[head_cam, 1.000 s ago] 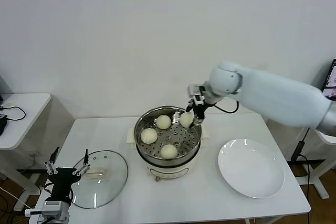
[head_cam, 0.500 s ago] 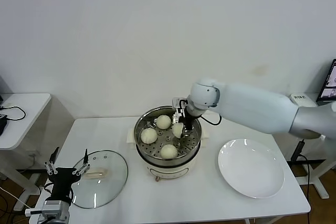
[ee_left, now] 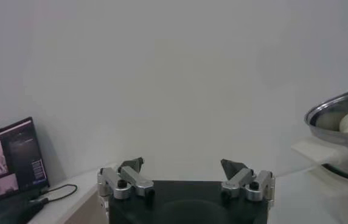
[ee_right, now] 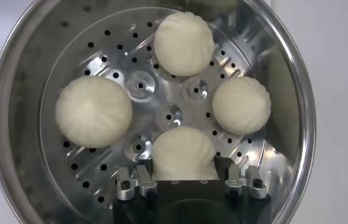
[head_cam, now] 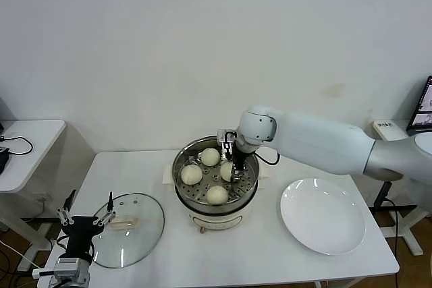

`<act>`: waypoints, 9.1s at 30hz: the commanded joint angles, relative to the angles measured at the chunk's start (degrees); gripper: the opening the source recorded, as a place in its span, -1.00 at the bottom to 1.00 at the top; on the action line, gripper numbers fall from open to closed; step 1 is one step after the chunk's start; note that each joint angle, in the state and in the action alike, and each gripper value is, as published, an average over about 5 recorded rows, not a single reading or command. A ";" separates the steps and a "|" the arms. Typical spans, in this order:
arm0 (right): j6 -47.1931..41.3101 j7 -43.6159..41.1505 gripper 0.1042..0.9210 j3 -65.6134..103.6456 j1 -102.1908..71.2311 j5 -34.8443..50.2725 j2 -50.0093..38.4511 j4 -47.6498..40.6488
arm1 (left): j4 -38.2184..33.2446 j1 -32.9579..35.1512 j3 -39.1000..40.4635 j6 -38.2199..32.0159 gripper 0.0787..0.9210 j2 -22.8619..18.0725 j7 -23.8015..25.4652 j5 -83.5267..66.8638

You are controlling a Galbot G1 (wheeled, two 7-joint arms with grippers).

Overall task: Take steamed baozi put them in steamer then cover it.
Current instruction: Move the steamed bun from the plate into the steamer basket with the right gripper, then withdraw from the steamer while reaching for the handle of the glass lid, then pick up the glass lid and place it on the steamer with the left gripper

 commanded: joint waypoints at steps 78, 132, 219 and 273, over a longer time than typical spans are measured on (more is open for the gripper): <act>39.42 36.30 0.76 115.99 -109.56 -2.40 16.66 28.68 | 16.76 4.10 0.85 -11.92 0.77 8.53 -0.27 63.43; 38.08 34.57 0.76 114.93 -113.79 -6.09 19.18 30.41 | 34.78 -17.17 8.33 -8.32 0.70 10.07 1.92 61.47; 43.37 33.95 0.76 109.21 -114.10 -23.04 22.65 28.10 | 13.61 -46.73 45.51 23.22 -0.84 0.31 29.51 74.86; 43.54 33.27 0.76 106.75 -114.04 -23.67 22.67 27.23 | 22.72 -43.13 42.56 21.21 -0.84 -10.40 28.45 84.92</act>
